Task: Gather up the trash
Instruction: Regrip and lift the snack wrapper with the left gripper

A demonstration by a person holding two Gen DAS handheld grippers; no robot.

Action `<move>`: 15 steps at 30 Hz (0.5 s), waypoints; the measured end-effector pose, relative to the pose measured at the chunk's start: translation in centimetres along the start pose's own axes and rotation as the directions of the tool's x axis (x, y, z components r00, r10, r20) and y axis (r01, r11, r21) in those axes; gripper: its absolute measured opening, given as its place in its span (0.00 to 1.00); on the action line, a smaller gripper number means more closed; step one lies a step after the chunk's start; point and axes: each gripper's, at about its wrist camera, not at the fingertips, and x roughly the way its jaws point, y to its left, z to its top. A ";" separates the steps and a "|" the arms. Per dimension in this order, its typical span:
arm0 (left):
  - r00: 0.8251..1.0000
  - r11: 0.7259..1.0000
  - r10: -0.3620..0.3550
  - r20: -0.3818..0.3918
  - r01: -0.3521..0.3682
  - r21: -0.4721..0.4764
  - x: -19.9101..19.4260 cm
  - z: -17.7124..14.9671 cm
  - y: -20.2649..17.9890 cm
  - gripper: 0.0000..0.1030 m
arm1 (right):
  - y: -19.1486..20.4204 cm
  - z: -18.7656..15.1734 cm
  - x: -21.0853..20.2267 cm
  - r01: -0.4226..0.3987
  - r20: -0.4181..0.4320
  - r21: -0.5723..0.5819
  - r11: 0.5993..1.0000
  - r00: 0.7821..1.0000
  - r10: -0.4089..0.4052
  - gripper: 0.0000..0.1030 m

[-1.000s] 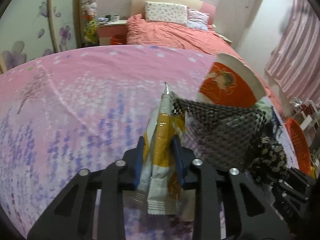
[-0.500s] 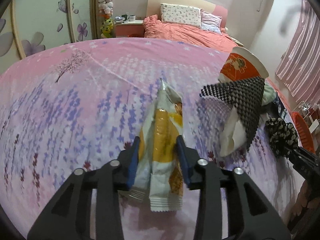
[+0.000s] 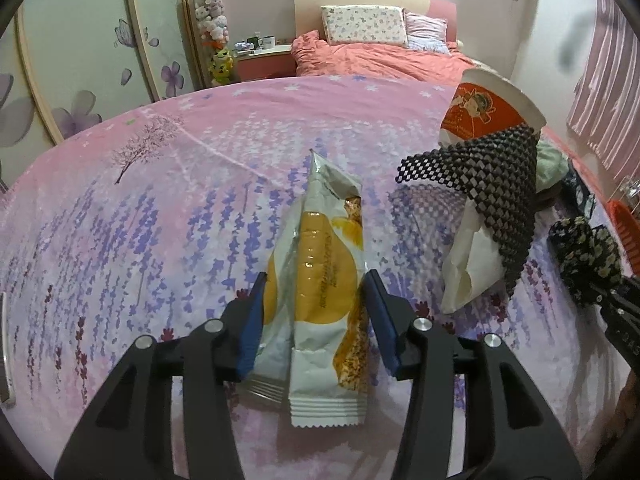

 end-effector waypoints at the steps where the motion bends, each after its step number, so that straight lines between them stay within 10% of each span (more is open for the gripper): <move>1: 1.000 1.000 0.005 -0.001 -0.005 -0.002 -0.1 0.0 -0.3 0.48 | 0.1 0.0 0.0 0.004 0.000 -0.002 1.000 1.000 -0.004 0.16; 15: 1.000 0.999 0.030 -0.008 -0.030 -0.018 -0.1 0.1 0.0 0.58 | -1.9 -0.2 -0.1 -0.092 0.007 0.073 0.993 0.996 0.092 0.16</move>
